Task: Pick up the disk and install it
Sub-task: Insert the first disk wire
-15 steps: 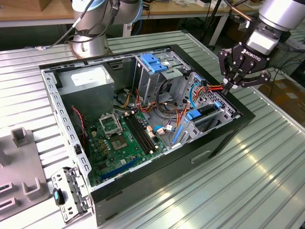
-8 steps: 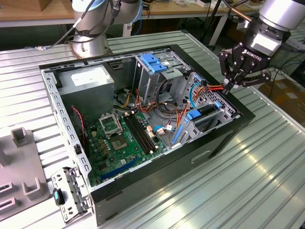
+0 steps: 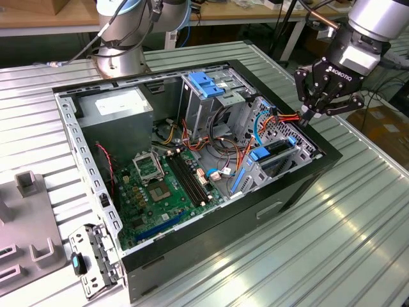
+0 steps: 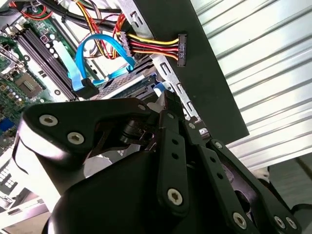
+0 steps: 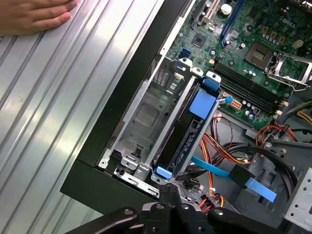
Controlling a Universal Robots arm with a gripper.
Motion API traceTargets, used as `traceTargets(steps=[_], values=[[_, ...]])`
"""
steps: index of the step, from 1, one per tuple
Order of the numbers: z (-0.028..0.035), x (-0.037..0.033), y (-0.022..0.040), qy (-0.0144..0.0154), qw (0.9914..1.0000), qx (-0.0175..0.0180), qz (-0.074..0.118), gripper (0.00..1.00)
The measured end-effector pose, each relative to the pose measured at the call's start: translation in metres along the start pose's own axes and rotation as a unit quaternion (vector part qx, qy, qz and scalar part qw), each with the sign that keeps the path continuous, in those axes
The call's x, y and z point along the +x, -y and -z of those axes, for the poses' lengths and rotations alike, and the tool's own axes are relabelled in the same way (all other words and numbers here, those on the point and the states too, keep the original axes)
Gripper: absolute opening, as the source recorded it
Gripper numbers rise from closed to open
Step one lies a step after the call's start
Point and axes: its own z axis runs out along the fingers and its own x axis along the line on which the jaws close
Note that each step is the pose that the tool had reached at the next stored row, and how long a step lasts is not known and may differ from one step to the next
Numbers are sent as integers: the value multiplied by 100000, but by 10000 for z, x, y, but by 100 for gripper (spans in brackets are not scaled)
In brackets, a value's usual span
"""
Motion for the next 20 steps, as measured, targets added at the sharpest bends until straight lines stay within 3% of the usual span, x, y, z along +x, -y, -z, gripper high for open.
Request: traceTargets(steps=[5,11,16,20], values=[[1,11,20,-124,99976,18,2194,11],[2,25,46,-316,99747,-109,7107,11],[3,36,66,-399,99578,-162,9172,11],[3,30,81,-426,99506,-181,9913,11]])
